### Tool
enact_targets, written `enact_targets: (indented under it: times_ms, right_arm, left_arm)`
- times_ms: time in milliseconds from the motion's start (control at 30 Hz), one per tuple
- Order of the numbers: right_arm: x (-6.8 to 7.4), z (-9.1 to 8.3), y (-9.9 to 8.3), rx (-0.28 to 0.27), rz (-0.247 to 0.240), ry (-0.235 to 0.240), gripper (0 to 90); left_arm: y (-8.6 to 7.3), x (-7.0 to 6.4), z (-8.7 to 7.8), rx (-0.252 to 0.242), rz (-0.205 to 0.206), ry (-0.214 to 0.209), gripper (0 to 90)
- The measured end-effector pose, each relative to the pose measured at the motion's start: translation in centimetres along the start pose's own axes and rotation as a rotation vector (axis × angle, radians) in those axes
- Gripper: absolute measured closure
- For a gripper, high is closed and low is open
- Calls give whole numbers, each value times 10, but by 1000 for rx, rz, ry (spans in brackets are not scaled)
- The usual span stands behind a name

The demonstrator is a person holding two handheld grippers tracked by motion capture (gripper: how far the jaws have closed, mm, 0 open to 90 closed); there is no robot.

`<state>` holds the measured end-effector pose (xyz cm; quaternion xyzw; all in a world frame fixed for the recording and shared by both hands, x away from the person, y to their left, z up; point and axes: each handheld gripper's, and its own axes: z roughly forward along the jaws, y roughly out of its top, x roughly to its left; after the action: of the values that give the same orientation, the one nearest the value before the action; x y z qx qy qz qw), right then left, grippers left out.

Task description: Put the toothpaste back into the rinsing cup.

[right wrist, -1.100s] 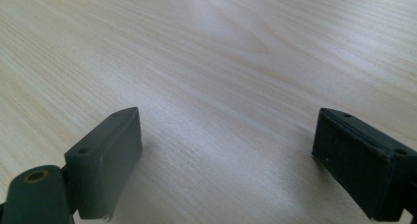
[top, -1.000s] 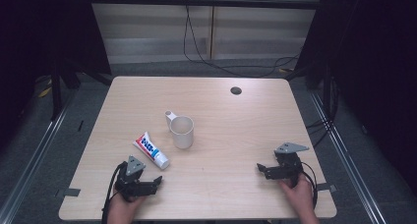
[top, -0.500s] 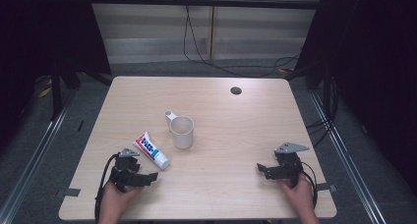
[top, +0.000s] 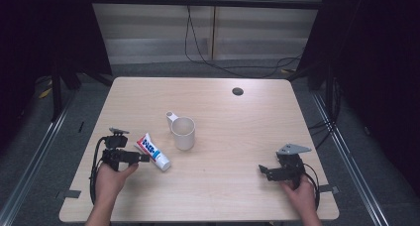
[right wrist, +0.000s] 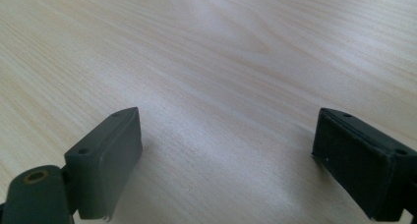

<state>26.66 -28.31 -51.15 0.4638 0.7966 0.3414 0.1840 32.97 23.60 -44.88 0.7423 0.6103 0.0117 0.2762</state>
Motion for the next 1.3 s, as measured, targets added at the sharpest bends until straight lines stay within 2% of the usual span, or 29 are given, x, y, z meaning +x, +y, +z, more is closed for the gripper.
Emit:
enact_targets:
  times_ms: [67, 167, 300, 367, 400, 467, 533, 667, 733, 867, 967, 1300]
  right_arm:
    - [0, 0, 0, 0, 0, 0, 107]
    - [0, 0, 0, 0, 0, 0, 107]
    - [0, 0, 0, 0, 0, 0, 107]
    - [0, 0, 0, 0, 0, 0, 107]
    - [0, 0, 0, -1, 0, 0, 107]
    - [0, 0, 0, 0, 0, 0, 107]
    - [0, 0, 0, 0, 0, 0, 107]
    - [0, 0, 0, 0, 0, 0, 107]
    - [0, 0, 0, 0, 0, 0, 107]
    - [0, 0, 0, 0, 0, 0, 107]
    - [0, 0, 0, 0, 0, 0, 107]
    - [0, 0, 0, 0, 0, 0, 107]
  left_arm:
    - [5, 1, -1, 6, -17, -8, 186]
    - [14, 1, -3, -11, -59, -5, 186]
    - [20, 1, -4, -8, -74, 2, 184]
    - [23, 3, -2, -7, -106, -8, 174]
    - [25, 4, -1, -4, -118, 13, 172]
    - [28, 5, 0, -4, -132, 8, 172]
    - [31, 4, 1, -3, -132, 23, 172]
    - [34, 5, 2, 1, -142, 24, 177]
    - [36, 6, 3, -12, -160, 23, 178]
    - [41, 4, 2, -36, -167, 33, 186]
    - [43, 5, 2, -34, -161, 31, 188]
    - [46, 6, 8, -51, -215, 51, 194]
